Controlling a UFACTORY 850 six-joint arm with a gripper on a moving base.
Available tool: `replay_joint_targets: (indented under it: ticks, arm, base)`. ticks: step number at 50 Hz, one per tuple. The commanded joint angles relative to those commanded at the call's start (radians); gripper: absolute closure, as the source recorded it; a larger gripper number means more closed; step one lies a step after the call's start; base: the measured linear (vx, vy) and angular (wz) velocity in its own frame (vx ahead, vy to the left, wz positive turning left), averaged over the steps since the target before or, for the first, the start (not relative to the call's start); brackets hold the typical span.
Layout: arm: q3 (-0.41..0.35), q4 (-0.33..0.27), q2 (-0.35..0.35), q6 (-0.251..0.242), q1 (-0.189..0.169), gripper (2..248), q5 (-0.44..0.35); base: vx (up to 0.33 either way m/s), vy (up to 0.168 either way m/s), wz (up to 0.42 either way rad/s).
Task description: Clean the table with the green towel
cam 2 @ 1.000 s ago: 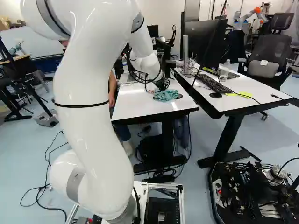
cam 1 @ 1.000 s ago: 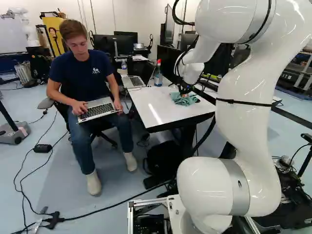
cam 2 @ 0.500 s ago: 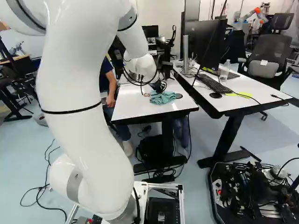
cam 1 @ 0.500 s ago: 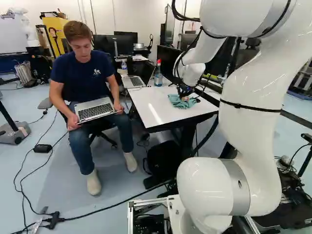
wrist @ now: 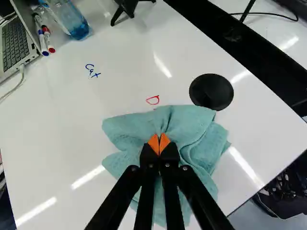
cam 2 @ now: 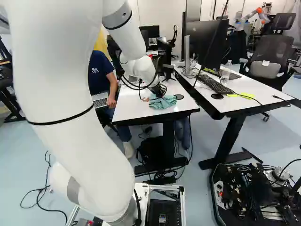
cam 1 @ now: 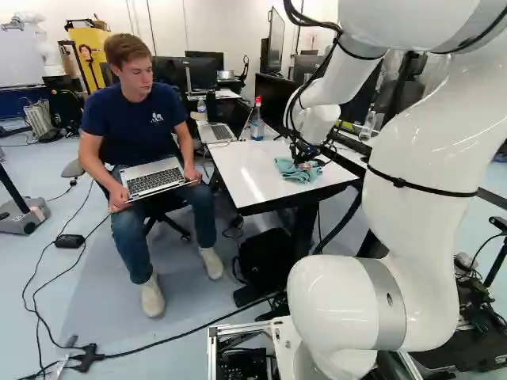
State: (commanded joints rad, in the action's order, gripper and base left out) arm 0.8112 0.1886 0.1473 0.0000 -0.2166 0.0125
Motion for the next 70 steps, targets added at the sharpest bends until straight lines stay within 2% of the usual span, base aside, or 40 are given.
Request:
replay_joint_targets:
  ticks: [13,39,51,70]
  arm:
    - [0.025,0.000,0.023,0.000,-0.036,228,0.000]
    - [0.157,0.000,0.136,0.000,-0.085,228,0.000]
    - [0.218,0.000,0.185,0.000,-0.075,228,0.000]
    - [0.295,0.000,0.247,0.000,-0.030,228,0.000]
  base:
    - [0.000,0.000,0.000]
    - [0.000,0.000,0.000]
    - [0.000,0.000,0.000]
    - [0.000,0.000,0.000]
